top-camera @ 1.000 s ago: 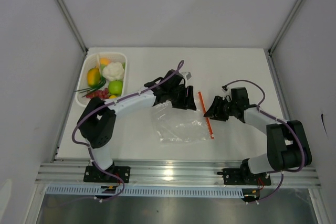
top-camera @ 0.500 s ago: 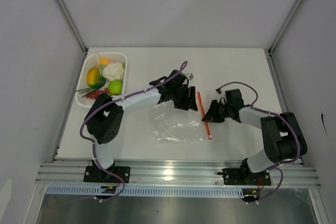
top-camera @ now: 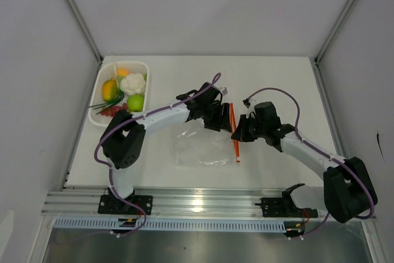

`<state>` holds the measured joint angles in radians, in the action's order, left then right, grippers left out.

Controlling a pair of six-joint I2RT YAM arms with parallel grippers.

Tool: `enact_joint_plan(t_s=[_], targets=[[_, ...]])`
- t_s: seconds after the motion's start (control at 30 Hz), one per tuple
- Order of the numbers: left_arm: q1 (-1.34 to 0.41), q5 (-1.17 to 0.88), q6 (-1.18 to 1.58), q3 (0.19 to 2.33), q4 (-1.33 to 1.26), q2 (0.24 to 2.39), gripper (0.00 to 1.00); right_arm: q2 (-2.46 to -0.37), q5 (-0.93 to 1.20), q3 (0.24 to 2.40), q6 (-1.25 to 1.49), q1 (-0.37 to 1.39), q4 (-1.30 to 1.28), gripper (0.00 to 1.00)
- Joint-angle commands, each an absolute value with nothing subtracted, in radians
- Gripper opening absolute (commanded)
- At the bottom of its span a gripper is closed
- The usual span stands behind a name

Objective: Place the food in the zip-top bag and seal the zipper
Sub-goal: Pick up the zipper food storage bag at the center of the board.

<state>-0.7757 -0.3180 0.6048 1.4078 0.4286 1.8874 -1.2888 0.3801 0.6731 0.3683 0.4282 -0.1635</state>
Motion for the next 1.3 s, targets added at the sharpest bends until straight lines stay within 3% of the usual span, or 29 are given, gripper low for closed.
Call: enact_joint_plan(t_s=[0.0,0.8,1.13,1.27], targets=[[-0.790,-0.311,0.612,1.447,0.457,1.847,0.59,-1.229,0.246,0.752,0.325,0.479,-0.262,0.00],[-0.804,-0.261,0.637,1.358,0.417,1.753,0.61,-1.160,0.086,0.802,0.371,0.681,-0.290,0.00],[-0.819,-0.221,0.601,1.390,0.460,1.787,0.56,-1.157,0.057,0.833,0.371,0.724,-0.301,0.00],[-0.819,-0.219,0.583,1.397,0.460,1.793,0.43,-1.157,0.038,0.851,0.370,0.747,-0.324,0.00]])
